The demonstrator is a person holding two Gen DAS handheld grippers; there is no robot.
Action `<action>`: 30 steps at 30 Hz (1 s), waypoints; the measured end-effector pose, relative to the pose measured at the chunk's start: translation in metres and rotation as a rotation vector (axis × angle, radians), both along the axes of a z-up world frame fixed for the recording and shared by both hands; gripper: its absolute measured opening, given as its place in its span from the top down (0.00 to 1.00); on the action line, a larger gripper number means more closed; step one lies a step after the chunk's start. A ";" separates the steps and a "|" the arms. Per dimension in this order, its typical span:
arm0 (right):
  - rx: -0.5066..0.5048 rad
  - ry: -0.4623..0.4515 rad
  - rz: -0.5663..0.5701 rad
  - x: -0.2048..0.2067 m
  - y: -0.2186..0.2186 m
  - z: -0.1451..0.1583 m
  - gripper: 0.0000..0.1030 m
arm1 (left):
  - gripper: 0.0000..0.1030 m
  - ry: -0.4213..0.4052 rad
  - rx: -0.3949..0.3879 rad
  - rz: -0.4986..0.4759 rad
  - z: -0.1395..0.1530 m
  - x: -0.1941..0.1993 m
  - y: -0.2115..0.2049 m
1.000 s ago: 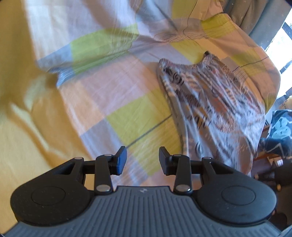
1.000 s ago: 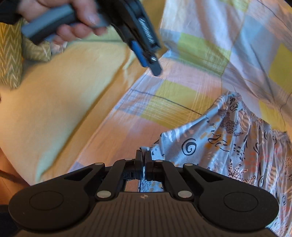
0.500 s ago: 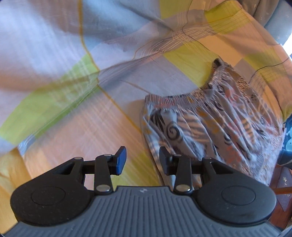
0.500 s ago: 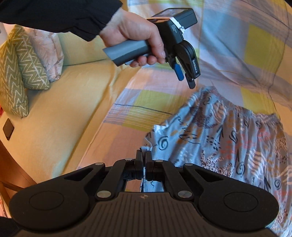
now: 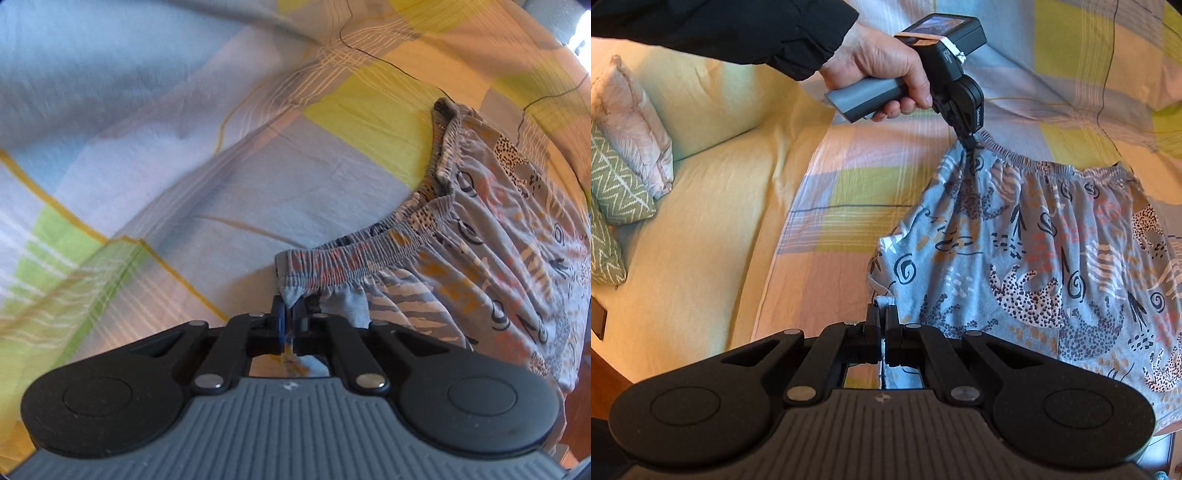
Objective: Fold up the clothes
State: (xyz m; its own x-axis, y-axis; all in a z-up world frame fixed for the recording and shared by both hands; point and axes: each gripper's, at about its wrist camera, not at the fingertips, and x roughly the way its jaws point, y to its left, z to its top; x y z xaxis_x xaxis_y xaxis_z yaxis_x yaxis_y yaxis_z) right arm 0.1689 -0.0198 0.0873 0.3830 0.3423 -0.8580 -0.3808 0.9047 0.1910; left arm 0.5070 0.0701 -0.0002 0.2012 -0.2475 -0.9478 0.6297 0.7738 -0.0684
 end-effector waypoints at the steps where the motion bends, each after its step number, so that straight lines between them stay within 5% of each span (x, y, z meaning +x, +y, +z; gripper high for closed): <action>1: 0.006 0.001 -0.015 0.001 -0.001 0.004 1.00 | 0.99 0.001 -0.002 0.004 0.006 0.000 0.001; 10: 0.002 0.009 -0.257 -0.002 -0.070 0.057 1.00 | 1.00 0.058 -0.041 0.056 0.056 0.003 -0.020; 17: 0.069 0.033 -0.445 -0.007 -0.171 0.060 1.00 | 1.00 0.077 -0.102 0.108 0.095 0.015 -0.073; 30: 0.052 0.080 -0.612 -0.009 -0.350 -0.003 1.00 | 1.00 0.121 -0.078 0.207 0.060 0.012 -0.229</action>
State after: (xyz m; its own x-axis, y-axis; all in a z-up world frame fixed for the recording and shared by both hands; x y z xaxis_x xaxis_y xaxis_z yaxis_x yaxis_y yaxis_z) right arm 0.1599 -0.3699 0.0843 0.4580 0.1233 -0.8804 0.2213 0.9433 0.2472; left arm 0.5185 -0.1588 0.0593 0.1411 -0.2866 -0.9476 0.4422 0.8746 -0.1987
